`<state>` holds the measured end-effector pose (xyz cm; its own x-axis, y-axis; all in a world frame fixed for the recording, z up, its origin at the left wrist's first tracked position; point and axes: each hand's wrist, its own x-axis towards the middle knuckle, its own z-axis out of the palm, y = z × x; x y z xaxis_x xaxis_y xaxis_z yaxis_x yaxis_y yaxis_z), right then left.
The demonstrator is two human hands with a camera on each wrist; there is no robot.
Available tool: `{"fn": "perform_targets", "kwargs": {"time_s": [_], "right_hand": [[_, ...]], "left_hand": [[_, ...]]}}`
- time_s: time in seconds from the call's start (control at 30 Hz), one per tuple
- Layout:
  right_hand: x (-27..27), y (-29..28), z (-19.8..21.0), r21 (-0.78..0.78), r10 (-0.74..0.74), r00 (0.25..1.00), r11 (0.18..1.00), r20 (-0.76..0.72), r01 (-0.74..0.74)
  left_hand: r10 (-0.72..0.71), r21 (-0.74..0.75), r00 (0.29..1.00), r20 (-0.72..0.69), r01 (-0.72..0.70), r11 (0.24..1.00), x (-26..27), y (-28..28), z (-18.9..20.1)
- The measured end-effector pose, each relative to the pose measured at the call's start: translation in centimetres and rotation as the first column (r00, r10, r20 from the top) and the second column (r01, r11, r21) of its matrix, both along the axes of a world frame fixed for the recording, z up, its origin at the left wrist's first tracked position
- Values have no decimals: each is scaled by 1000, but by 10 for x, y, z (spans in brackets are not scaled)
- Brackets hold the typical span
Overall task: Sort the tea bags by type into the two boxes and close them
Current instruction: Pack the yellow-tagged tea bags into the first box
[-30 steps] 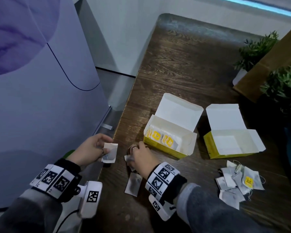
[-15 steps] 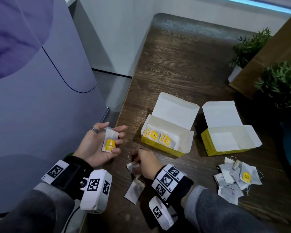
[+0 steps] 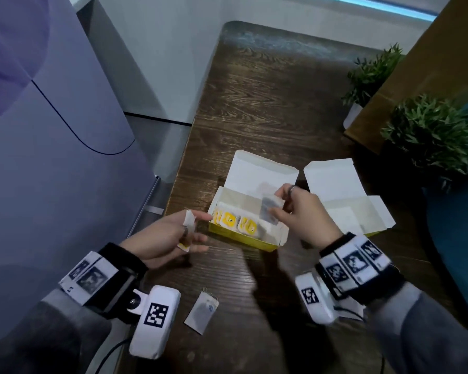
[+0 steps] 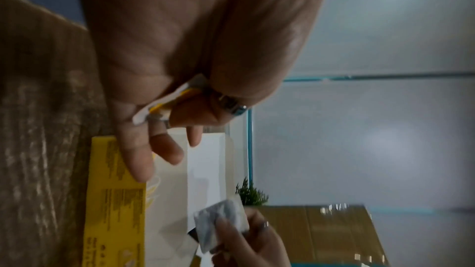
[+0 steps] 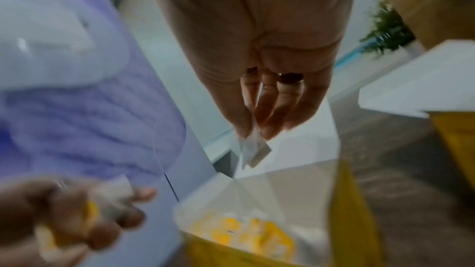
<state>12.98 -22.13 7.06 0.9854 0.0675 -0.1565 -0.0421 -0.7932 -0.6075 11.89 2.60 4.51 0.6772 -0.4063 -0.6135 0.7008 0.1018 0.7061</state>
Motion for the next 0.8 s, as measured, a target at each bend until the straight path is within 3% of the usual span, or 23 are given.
{"fn": "perform_targets", "kwargs": {"time_s": [0.07,0.17,0.23,0.33,0.43,0.53,0.63,0.7,0.8], "right_hand": [[11,1,-12,-217,32,999,976,0,-32],[13,15,-33,-564,158,986,810,-52,-160],[11,25,-41,-643,197,972,730,-126,-231],[10,34,-47,-659,228,952,687,-206,-307],[12,33,-46,-543,247,925,754,-289,-371],[14,23,-34,-355,252,879,842,-406,-406],[15,6,-20,-216,281,926,916,-254,-337],[13,-1,-11,25,255,956,967,-144,-254],[10,0,1,334,273,945,920,-180,-202]], "left_hand": [[-33,61,999,14,32,998,3,-8,1],[-83,168,993,87,68,984,7,-17,3],[-130,247,980,153,89,965,9,-19,5],[-256,331,941,223,174,927,9,-21,13],[-285,349,923,259,186,918,6,-21,19],[-234,416,914,331,81,906,7,-23,21],[-217,473,907,360,24,881,12,-30,24],[-249,517,888,386,16,856,15,-38,25],[-309,562,860,407,31,826,20,-52,23]]}}
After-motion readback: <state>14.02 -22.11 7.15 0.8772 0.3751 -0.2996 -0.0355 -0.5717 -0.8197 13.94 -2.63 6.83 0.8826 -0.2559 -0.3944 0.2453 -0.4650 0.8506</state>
